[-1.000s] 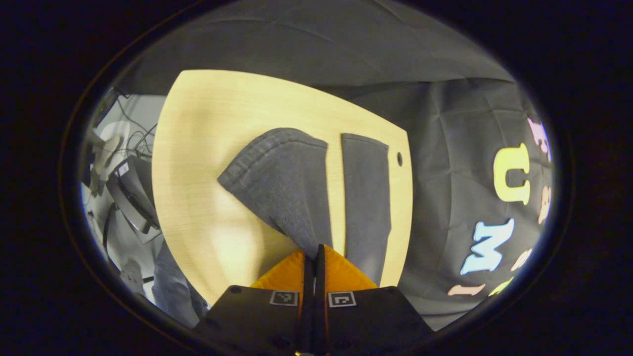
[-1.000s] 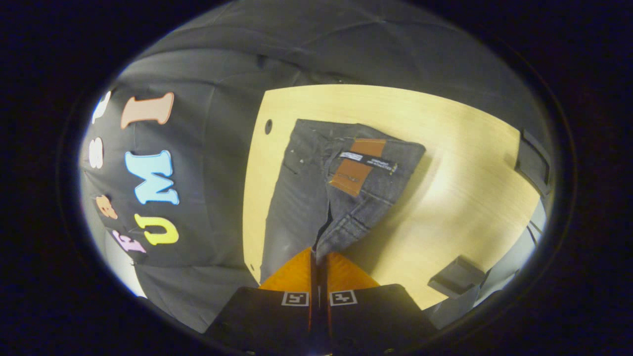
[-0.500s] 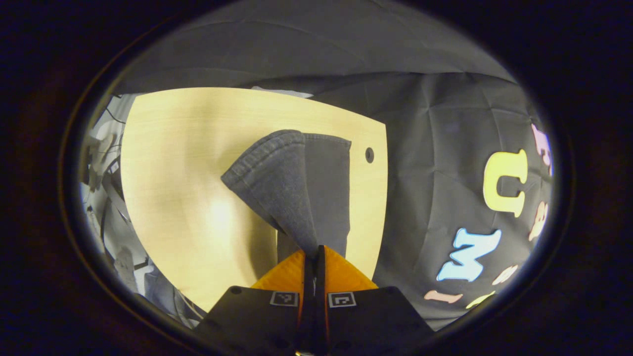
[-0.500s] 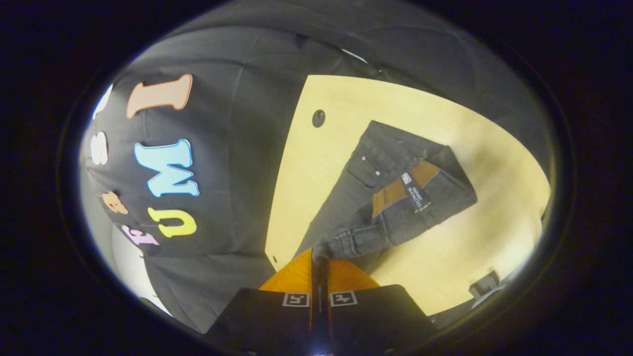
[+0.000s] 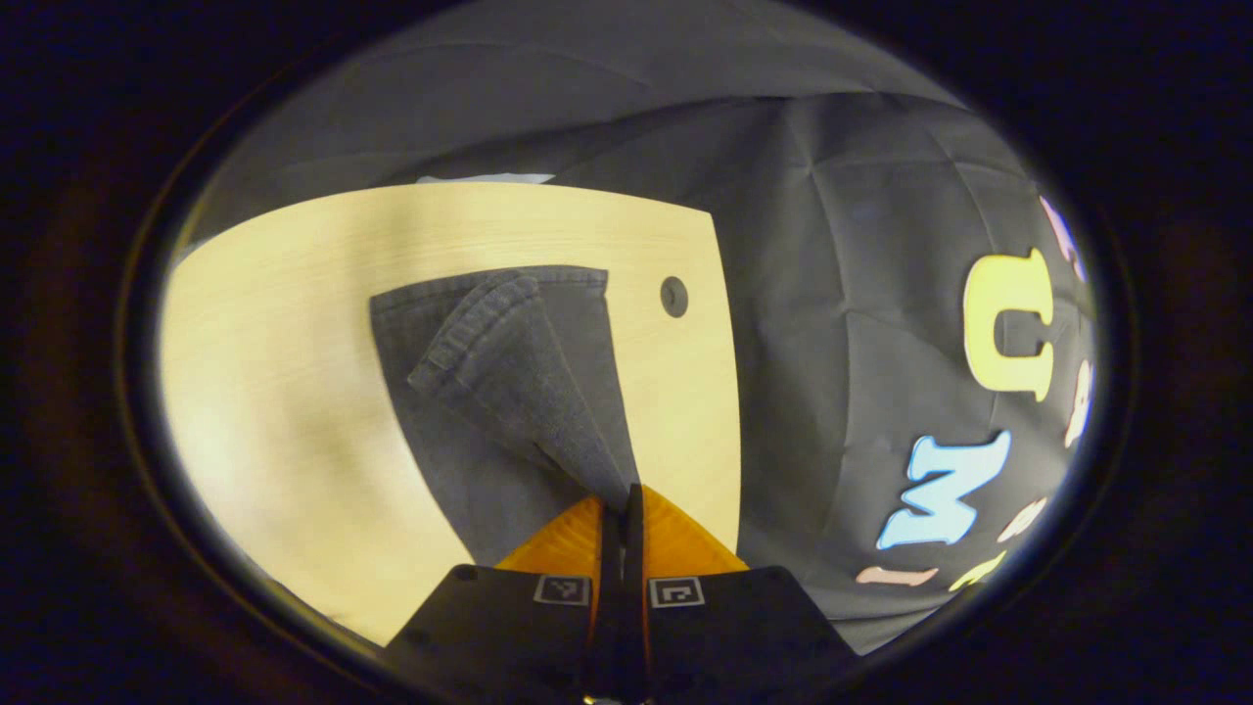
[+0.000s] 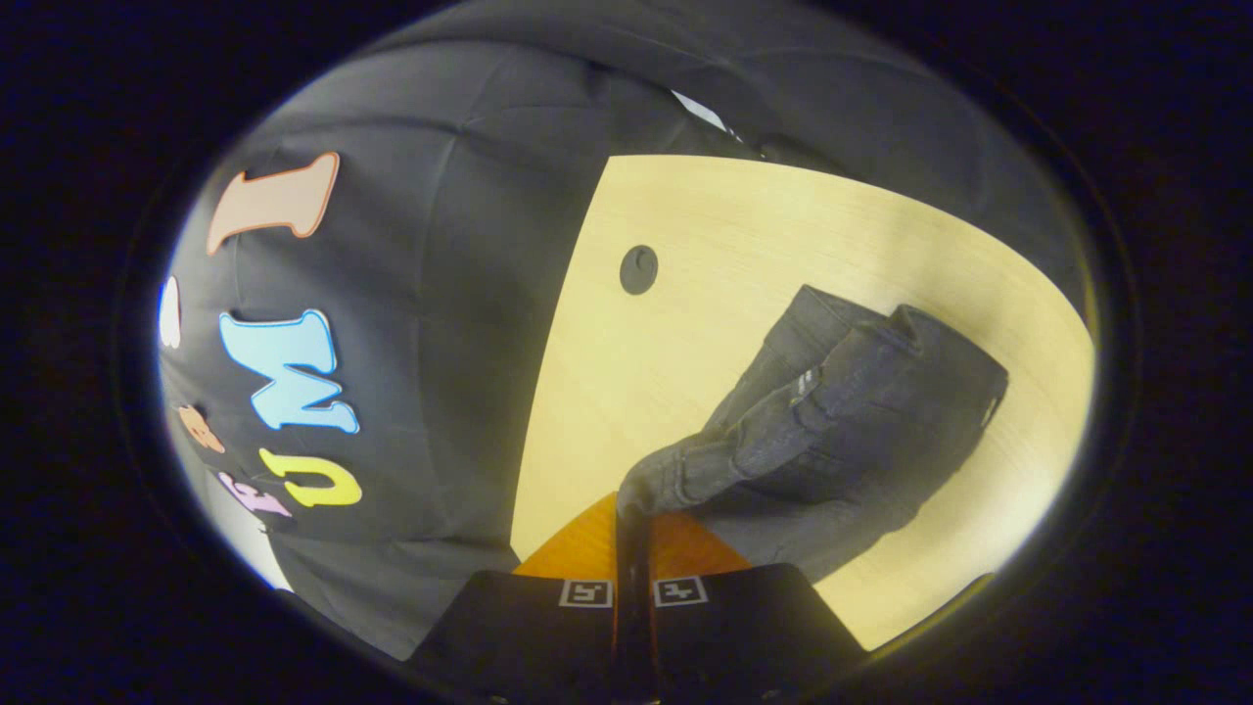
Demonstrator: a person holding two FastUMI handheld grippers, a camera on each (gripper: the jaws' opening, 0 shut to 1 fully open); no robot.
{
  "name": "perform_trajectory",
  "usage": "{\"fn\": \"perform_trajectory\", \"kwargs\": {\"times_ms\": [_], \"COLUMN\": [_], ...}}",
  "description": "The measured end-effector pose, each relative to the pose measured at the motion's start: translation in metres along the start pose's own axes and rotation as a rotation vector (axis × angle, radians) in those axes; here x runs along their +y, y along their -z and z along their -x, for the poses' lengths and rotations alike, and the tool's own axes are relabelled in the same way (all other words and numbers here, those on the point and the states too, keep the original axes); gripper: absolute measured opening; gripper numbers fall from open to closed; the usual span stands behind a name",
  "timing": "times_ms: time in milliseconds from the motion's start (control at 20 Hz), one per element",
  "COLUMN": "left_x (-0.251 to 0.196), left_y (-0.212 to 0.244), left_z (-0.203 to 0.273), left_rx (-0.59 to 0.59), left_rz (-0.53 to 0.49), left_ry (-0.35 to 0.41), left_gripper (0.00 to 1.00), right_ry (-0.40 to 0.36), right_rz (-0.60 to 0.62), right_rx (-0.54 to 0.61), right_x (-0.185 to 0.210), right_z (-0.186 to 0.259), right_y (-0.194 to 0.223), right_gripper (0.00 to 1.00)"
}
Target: Grasp the waist and the cuffs of the jeans and fold them to make the two legs overlap; first hold the waist and fold one-third of the jeans toward the cuffs, then hold the cuffs and fold the remaining one-third in the same direction to finish folding.
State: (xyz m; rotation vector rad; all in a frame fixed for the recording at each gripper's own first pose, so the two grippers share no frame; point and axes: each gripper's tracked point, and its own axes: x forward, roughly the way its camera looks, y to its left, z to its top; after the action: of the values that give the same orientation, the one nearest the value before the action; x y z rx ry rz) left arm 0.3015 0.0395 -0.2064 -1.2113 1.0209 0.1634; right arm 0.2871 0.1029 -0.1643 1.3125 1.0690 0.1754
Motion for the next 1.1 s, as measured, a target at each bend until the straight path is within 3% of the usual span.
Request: {"fn": "perform_trajectory", "kwargs": {"times_ms": [150, 400, 450, 500, 550, 600, 700, 750, 800, 850, 1100], "left_x": [0.000, 0.006, 0.007, 0.012, 0.017, 0.019, 0.018, 0.017, 0.015, 0.013, -0.007], "left_y": [-0.001, 0.004, 0.003, 0.001, -0.003, -0.008, -0.008, -0.008, -0.007, -0.005, 0.016], "left_z": [-0.033, -0.056, -0.056, -0.058, -0.056, -0.054, -0.041, -0.035, -0.030, -0.023, 0.013], "left_rx": [-0.020, -0.027, -0.035, -0.056, -0.084, -0.105, -0.138, -0.155, -0.167, -0.178, -0.289], "left_rz": [-0.119, -0.168, -0.182, -0.207, -0.240, -0.274, -0.344, -0.378, -0.408, -0.436, -0.587], "left_ry": [-0.005, 0.009, 0.001, -0.019, -0.048, -0.061, -0.093, -0.099, -0.103, -0.104, -0.063], "left_gripper": [0.08, 0.12, 0.29, 0.14, 0.39, 0.40, 0.78, 0.97, 0.98, 0.98, 0.98], "right_ry": [0.013, 0.038, 0.039, 0.037, 0.057, 0.071, 0.104, 0.118, 0.128, 0.133, 0.172], "right_rz": [0.027, 0.078, 0.091, 0.110, 0.138, 0.169, 0.229, 0.253, 0.266, 0.271, 0.234], "right_rx": [-0.042, -0.117, -0.129, -0.148, -0.171, -0.189, -0.224, -0.248, -0.278, -0.304, -0.435], "right_x": [-0.014, -0.026, -0.026, -0.026, -0.030, -0.033, -0.038, -0.040, -0.040, -0.042, -0.070], "right_z": [-0.026, -0.044, -0.045, -0.040, -0.040, -0.032, -0.018, -0.012, -0.004, 0.006, 0.051], "right_y": [-0.004, -0.014, -0.010, -0.013, -0.014, -0.017, -0.016, -0.017, -0.023, -0.025, -0.032], "right_gripper": [0.00, 0.05, 0.09, 0.10, 0.23, 0.40, 0.74, 0.80, 0.77, 0.86, 0.87]}}
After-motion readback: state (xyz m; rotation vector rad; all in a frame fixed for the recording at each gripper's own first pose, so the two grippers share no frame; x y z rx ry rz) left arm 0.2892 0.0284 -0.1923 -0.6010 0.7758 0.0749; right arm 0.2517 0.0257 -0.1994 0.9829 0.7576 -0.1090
